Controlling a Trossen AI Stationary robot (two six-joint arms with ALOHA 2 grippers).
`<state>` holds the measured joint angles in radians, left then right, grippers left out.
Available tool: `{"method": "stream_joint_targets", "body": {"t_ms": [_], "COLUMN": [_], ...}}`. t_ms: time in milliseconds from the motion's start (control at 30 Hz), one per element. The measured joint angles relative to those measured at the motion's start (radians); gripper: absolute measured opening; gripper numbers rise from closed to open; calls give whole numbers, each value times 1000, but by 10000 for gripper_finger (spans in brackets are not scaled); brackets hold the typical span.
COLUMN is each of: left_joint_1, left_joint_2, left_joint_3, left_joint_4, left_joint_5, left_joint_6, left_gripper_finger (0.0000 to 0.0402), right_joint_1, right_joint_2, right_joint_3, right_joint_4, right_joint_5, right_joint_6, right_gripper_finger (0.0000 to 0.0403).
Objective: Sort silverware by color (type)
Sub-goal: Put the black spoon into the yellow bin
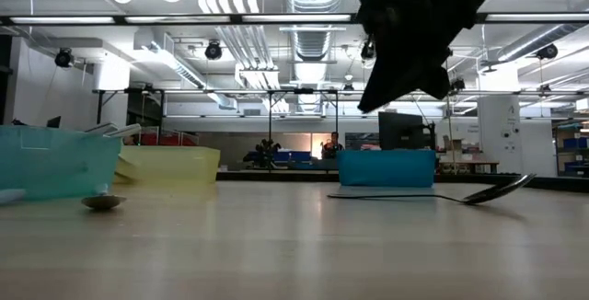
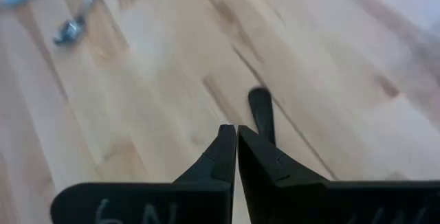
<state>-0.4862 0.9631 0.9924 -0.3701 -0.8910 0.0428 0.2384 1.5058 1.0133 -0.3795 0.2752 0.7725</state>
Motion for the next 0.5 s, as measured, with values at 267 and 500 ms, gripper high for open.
{"method": "stream_joint_targets", "body": {"t_ms": [267, 500], "left_joint_1": [9, 81], "left_joint_2": [72, 201], "left_joint_3": [0, 0], "left_joint_4": [46, 122], "left_joint_5": [15, 220], "left_joint_6": [-1, 36], "left_gripper_finger": [118, 118], "right_joint_1": [12, 57], "right_joint_2": [-91, -128], "right_joint_3": [-165, -281], "right_joint_4": [263, 493], "right_joint_5": [148, 229], "right_joint_6": [-153, -317], "right_gripper_finger": [8, 8]}}
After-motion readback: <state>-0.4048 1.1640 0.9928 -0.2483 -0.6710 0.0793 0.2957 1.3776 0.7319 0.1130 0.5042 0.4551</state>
